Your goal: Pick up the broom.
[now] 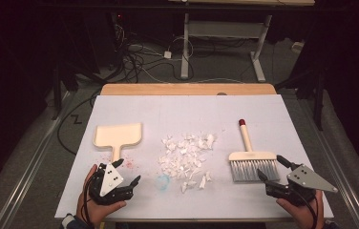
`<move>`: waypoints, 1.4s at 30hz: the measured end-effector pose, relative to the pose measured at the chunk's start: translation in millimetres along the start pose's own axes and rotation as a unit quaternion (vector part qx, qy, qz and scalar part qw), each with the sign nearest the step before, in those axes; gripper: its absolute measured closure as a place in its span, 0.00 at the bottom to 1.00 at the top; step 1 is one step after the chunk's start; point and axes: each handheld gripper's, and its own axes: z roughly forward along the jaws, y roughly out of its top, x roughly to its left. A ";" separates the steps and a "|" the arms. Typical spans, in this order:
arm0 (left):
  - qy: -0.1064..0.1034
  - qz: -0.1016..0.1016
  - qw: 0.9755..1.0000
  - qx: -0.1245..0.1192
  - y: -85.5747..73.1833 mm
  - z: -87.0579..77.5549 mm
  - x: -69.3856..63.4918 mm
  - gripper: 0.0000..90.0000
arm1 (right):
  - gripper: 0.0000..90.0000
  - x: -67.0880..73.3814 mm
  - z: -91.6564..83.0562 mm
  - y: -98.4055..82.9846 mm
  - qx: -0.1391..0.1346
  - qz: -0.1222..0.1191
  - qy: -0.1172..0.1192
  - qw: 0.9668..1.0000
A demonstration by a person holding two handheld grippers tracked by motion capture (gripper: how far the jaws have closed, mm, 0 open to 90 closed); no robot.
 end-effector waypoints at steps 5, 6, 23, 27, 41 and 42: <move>-0.005 -0.003 1.000 0.007 -0.6 0.5 -3.2 0.26 | 0.25 -0.3 3.2 5.1 0.013 -0.003 -0.008 1.000; -0.004 -0.003 1.000 0.007 -0.9 0.3 -3.6 0.26 | 0.23 -0.3 3.2 5.1 0.013 -0.003 -0.008 1.000; -0.003 0.005 1.000 0.019 -3.6 0.0 -5.1 0.25 | 0.39 -49.0 131.8 52.4 0.236 0.058 0.000 0.970; -0.005 0.008 1.000 0.020 -3.5 0.2 -6.1 0.25 | 0.38 -52.3 169.7 39.4 0.320 0.085 0.001 0.944; -0.007 0.014 1.000 0.025 -2.6 0.4 -8.7 0.25 | 0.79 -51.9 184.8 40.9 0.342 0.105 0.029 0.933; -0.008 0.013 1.000 0.025 -2.5 1.1 -8.9 0.25 | 0.79 -52.2 184.4 40.2 0.339 0.103 0.030 0.934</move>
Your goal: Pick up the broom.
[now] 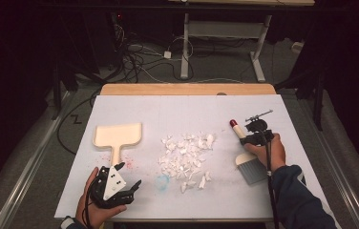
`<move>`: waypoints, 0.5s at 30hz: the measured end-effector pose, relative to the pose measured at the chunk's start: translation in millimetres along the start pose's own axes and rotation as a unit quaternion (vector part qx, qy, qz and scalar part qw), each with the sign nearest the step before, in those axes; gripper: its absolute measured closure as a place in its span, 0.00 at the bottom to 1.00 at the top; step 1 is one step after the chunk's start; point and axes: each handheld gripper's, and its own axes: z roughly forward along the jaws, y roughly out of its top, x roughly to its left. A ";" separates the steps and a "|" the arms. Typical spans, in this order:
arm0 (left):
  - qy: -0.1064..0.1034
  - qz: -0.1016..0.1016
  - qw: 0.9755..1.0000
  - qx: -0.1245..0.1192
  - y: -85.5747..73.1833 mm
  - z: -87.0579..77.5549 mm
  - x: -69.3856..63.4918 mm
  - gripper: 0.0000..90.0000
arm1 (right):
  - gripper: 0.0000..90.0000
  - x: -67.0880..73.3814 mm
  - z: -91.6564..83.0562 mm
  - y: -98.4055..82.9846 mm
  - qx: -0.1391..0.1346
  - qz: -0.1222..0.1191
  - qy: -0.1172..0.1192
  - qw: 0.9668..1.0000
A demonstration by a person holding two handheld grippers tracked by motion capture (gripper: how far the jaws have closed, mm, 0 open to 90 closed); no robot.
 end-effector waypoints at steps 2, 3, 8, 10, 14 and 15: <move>-0.001 0.001 1.000 0.001 0.1 0.7 -0.1 0.25 | 0.79 -0.8 0.0 -1.1 -0.006 0.000 0.003 1.000; -0.001 0.002 1.000 0.003 0.2 1.1 -0.2 0.25 | 0.79 -0.4 -0.2 -1.9 -0.008 0.000 0.000 1.000; -0.002 0.001 1.000 0.001 1.0 0.6 0.2 0.25 | 0.79 -4.7 -10.9 -7.8 -0.052 0.005 0.000 0.999; -0.002 0.000 1.000 -0.001 1.3 0.3 0.8 0.25 | 0.79 -5.5 -16.6 -9.1 -0.068 0.005 -0.002 0.998; 0.003 -0.007 1.000 -0.005 2.7 -2.3 2.1 0.25 | 0.79 -7.5 -52.5 -19.8 -0.159 0.007 0.000 0.987; 0.003 -0.017 1.000 -0.010 4.7 -4.1 2.2 0.25 | 0.79 -6.8 -58.9 -22.3 -0.174 0.007 -0.001 0.985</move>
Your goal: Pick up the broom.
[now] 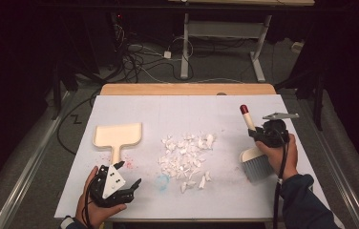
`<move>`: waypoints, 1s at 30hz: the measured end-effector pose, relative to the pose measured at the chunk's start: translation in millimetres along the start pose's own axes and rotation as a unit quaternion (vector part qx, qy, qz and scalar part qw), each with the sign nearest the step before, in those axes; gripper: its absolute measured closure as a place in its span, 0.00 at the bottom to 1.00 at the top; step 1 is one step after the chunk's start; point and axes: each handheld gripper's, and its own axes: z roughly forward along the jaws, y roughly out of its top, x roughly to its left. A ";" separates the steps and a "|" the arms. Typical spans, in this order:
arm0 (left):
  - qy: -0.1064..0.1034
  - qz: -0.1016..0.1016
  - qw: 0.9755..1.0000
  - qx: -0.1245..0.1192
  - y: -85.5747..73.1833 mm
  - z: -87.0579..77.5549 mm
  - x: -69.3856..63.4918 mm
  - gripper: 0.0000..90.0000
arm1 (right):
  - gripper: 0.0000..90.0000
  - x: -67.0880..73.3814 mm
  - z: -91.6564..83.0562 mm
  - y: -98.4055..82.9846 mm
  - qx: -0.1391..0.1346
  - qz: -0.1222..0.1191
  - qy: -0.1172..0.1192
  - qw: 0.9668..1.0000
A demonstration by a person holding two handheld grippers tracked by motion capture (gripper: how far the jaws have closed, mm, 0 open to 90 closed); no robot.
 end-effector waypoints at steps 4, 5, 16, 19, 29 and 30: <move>0.003 0.003 1.000 -0.010 5.1 -2.6 -2.0 0.24 | 0.79 5.1 -22.1 1.5 -0.048 -0.006 0.003 0.999; -0.001 0.000 1.000 -0.016 8.7 -2.8 -5.1 0.24 | 0.79 6.9 -27.4 2.3 -0.059 -0.007 0.007 0.998; -0.067 0.002 0.996 -0.055 53.2 9.7 -28.1 0.22 | 0.79 37.2 -61.5 17.1 -0.139 -0.027 0.032 0.989; -0.091 0.013 0.993 -0.070 72.2 16.1 -37.5 0.22 | 0.79 48.8 -65.0 18.7 -0.152 -0.037 0.039 0.987; -0.151 -0.011 0.981 -0.123 141.8 51.3 -87.6 0.27 | 0.79 92.5 -73.0 21.6 -0.179 -0.068 0.070 0.979; -0.156 -0.015 0.980 -0.124 150.1 59.5 -96.7 0.27 | 0.79 104.0 -74.5 20.5 -0.185 -0.076 0.077 0.977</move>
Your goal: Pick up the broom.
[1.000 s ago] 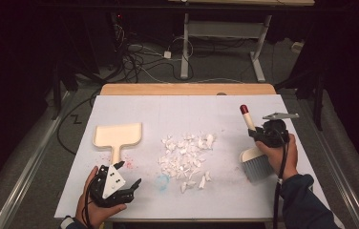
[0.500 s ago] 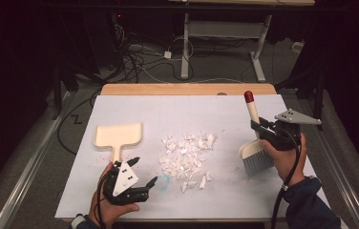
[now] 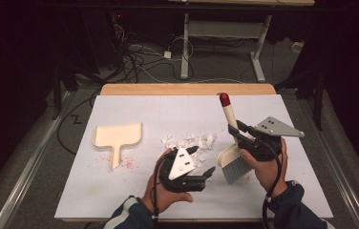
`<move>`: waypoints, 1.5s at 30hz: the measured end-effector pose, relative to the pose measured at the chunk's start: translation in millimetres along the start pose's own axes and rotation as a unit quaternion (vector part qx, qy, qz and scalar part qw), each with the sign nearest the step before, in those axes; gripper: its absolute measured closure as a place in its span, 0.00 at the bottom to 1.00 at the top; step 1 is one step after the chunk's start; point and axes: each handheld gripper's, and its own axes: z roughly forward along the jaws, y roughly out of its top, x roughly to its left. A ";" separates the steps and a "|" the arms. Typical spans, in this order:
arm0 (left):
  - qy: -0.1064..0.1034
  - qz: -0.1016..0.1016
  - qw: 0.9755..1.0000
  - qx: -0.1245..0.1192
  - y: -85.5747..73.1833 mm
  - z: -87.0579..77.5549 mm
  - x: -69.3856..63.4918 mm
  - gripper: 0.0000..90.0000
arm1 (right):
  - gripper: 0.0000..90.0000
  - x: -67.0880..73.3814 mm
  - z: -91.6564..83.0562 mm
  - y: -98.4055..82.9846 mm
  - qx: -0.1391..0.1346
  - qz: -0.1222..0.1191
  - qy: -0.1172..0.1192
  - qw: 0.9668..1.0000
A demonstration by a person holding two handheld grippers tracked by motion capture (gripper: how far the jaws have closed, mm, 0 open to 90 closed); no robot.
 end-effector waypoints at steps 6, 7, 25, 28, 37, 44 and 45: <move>-0.026 -0.047 0.998 0.014 -4.0 27.6 2.5 0.28 | 0.79 23.9 -1.2 -1.7 -0.022 -0.017 0.017 0.999; -0.036 -0.054 0.998 0.013 -5.6 29.0 4.2 0.30 | 0.79 27.6 -0.9 -2.0 -0.017 -0.025 0.023 0.999; -0.072 -0.009 0.997 0.035 -15.6 -2.3 22.8 0.72 | 0.78 48.9 -24.7 -3.5 -0.047 -0.046 0.072 0.995; -0.071 0.004 0.997 0.043 -14.6 -6.9 23.6 0.72 | 0.73 48.1 -29.2 -2.4 -0.044 -0.061 0.094 0.993; -0.129 0.028 0.989 0.072 -20.6 -35.5 33.9 0.72 | 0.46 27.2 -23.6 -13.5 0.024 -0.147 0.220 0.964; -0.159 0.070 0.979 0.107 -28.5 -39.3 27.6 0.72 | 0.47 50.7 -13.9 -22.2 0.095 -0.210 0.304 0.924; -0.159 0.075 0.978 0.111 -29.0 -38.7 27.3 0.72 | 0.48 52.2 -12.6 -23.1 0.099 -0.214 0.307 0.922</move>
